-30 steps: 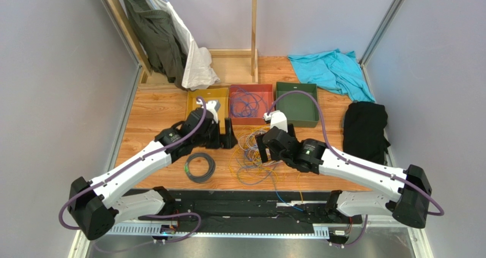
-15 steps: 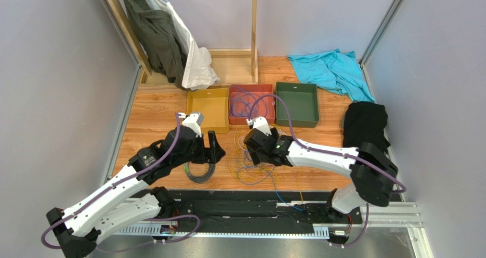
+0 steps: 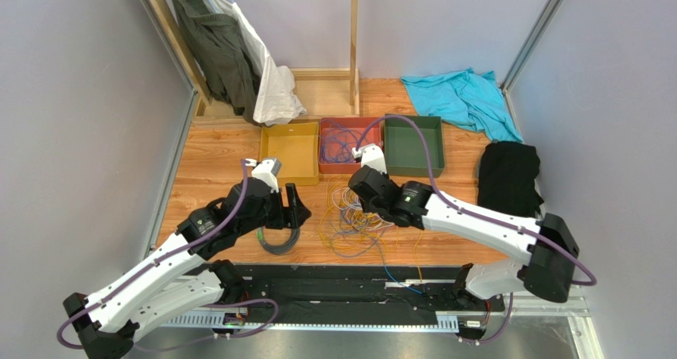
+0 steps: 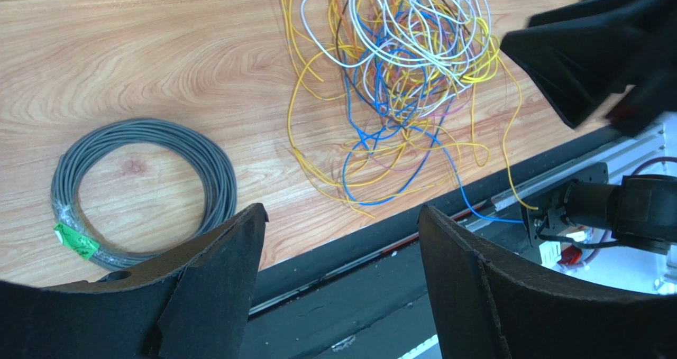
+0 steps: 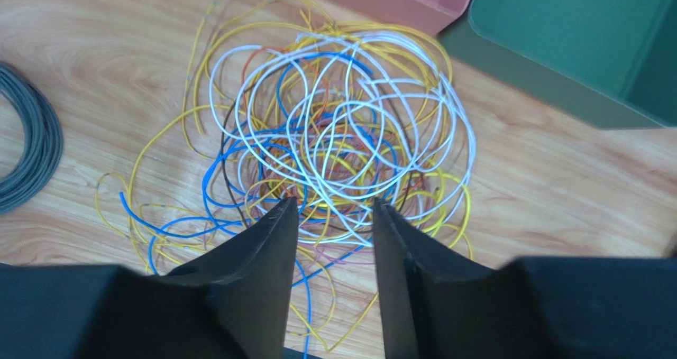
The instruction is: Untangle the cables
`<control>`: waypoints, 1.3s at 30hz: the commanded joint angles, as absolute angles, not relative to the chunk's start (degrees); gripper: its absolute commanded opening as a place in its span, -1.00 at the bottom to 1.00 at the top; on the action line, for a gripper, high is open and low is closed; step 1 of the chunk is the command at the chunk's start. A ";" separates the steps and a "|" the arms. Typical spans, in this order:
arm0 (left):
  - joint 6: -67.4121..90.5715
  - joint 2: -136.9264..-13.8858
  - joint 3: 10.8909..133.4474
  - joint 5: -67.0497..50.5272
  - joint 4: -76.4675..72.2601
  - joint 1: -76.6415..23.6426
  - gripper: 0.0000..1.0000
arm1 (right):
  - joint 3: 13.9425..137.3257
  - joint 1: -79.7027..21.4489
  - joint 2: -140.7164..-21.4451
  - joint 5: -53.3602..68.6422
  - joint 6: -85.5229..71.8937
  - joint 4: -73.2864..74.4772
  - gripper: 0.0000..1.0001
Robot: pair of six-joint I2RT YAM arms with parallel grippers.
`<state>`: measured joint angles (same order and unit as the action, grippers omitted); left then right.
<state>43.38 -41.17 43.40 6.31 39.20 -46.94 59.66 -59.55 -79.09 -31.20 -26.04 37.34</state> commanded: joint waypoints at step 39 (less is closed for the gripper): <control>39.64 -45.09 46.49 4.75 25.23 -46.93 0.70 | 111.18 -72.51 -62.49 -35.43 -18.10 56.43 -1.00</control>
<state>41.01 -44.95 43.81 5.89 31.03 -46.94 108.20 -71.92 -61.30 -37.10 -19.33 52.86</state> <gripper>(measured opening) 0.836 0.010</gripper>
